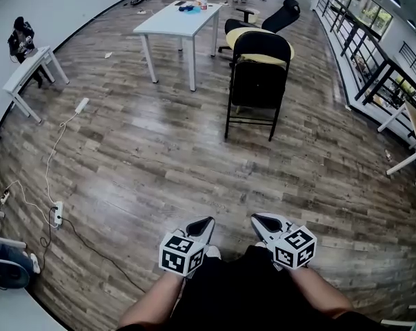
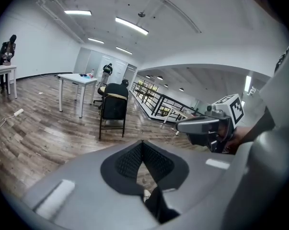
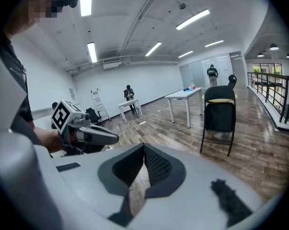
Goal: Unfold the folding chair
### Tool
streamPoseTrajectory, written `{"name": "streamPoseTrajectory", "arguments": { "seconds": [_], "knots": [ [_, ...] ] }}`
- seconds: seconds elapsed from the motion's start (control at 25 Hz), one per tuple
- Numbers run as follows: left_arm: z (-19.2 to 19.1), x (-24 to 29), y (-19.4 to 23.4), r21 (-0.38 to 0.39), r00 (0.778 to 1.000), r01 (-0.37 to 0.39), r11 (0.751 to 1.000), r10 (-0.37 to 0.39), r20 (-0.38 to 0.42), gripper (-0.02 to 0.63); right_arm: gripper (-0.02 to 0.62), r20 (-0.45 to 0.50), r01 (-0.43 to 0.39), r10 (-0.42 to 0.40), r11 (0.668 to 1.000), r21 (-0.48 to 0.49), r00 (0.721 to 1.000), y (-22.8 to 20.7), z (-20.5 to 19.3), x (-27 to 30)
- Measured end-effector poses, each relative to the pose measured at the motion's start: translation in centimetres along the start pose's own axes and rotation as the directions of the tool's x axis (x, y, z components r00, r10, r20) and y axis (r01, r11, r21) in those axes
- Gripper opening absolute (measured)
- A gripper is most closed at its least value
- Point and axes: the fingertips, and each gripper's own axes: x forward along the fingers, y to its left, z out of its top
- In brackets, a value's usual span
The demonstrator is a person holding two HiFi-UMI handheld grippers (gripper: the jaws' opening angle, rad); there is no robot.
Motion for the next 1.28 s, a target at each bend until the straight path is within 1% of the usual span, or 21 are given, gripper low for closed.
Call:
{"name": "streamPoseTrajectory", "arguments": {
  "seconds": [0.24, 0.36, 0.64, 0.8, 1.04, 1.28],
  "knots": [
    [0.6, -1.4, 1.8, -0.030, 0.998, -0.060, 0.998, 0.061, 0.036, 0.008, 0.006, 0.003, -0.047, 0.047, 0.998, -0.048, 0.999, 1.0, 1.3, 1.2],
    [0.6, -2.2, 2.5, -0.047, 0.995, -0.086, 0.995, 0.089, 0.054, 0.008, 0.006, 0.013, -0.058, 0.059, 0.997, -0.051, 0.998, 1.2, 1.5, 1.8],
    [-1.0, -3.4, 5.1, -0.111, 0.986, -0.160, 0.981, 0.165, 0.032, 0.008, 0.006, 0.007, -0.117, 0.118, 0.992, -0.035, 0.993, 1.7, 1.8, 4.8],
    [-0.7, -3.5, 6.0, -0.108, 0.982, -0.183, 0.977, 0.187, 0.022, 0.008, 0.006, 0.012, -0.149, 0.148, 0.989, 0.002, 0.989, 1.4, 2.3, 6.8],
    [-1.2, -3.2, 9.3, -0.141, 0.975, -0.219, 0.966, 0.220, -0.003, 0.008, 0.006, 0.002, -0.175, 0.175, 0.984, 0.045, 0.985, 0.8, 2.1, 10.5],
    [-0.1, -1.3, 12.5, -0.140, 0.977, -0.213, 0.967, 0.207, -0.053, 0.008, 0.006, -0.023, -0.143, 0.148, 0.981, 0.131, 0.989, -1.9, 1.6, 13.5]
  ]
}}
